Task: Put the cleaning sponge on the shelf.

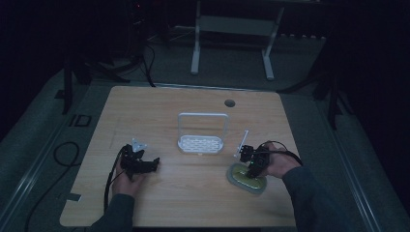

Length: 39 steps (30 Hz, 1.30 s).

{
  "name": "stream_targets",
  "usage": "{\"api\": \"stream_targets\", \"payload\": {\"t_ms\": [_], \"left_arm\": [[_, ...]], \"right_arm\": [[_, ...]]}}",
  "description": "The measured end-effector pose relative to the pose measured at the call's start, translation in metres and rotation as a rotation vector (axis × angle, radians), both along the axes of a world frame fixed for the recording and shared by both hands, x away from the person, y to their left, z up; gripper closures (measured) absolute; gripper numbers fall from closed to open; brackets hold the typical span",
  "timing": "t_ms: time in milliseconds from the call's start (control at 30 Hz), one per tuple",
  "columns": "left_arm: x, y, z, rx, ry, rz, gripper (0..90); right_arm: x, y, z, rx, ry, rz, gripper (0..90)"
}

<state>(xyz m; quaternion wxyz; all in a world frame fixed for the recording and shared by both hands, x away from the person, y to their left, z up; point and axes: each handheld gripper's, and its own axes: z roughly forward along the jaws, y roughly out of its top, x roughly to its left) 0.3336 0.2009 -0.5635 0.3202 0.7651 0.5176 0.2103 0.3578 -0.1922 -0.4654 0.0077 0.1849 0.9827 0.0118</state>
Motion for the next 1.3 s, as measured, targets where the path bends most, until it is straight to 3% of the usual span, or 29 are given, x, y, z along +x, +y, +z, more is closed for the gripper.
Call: {"api": "stream_targets", "payload": {"t_ms": [600, 1300], "left_arm": [[0.0000, 0.0000, 0.0000, 0.000, 0.000, 0.000, 12.0], [0.0000, 0.0000, 0.0000, 0.000, 0.000, 0.000, 11.9]], "right_arm": [[0.0057, 0.0037, -0.0070, -0.032, 0.041, -0.004, 66.7], [0.0043, 0.0091, -0.0036, -0.051, 0.016, 0.028, 71.7]]}}
